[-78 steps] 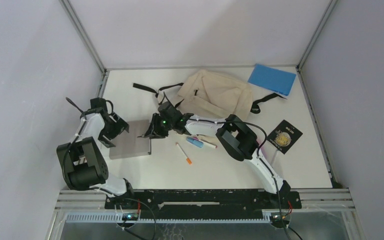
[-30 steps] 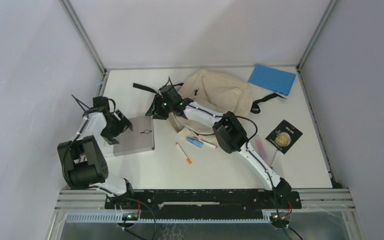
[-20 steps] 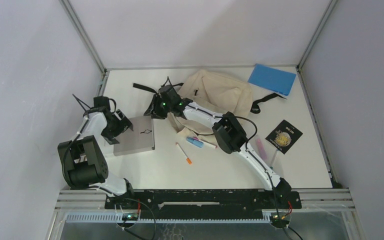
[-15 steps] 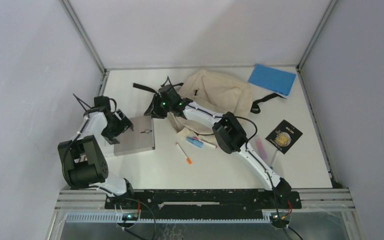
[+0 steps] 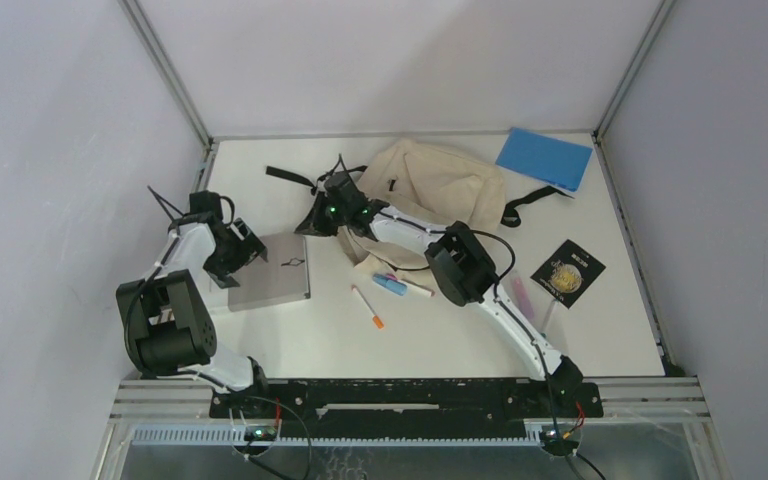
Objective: Pack the student bag
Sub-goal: Pick up the book from the center of the board.
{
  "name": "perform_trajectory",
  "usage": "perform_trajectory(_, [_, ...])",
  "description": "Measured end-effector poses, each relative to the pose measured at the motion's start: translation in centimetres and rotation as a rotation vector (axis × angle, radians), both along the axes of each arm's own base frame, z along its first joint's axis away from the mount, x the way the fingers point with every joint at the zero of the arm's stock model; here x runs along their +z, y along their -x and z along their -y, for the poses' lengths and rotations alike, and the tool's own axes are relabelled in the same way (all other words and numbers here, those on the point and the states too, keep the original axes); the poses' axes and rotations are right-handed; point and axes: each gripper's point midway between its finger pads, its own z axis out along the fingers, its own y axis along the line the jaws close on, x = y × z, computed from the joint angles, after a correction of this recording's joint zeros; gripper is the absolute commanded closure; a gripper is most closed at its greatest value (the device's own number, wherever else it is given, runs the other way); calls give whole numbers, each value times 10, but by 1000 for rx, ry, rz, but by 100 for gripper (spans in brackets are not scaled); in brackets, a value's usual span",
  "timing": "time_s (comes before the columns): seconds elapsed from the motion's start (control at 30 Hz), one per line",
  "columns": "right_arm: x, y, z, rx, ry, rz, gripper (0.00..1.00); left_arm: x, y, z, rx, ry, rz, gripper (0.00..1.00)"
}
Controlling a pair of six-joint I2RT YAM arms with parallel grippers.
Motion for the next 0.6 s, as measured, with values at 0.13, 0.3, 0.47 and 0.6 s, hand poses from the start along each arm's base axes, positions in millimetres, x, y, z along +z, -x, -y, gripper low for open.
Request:
perform_trajectory(0.13, [3, 4, 5, 2, -6, 5, 100, 0, 1, 0, -1, 1, -3, 11])
perform_trajectory(0.3, [6, 21, 23, 3, 14, -24, 100, 0, 3, 2, -6, 6, -14, 11])
perform_trajectory(0.47, [15, 41, 42, -9, 55, -53, 100, 4, 8, 8, -26, 13, -23, 11])
perform_trajectory(0.6, [39, 53, 50, -11, 41, -56, 100, 19, 8, 11, -36, 1, 22, 11])
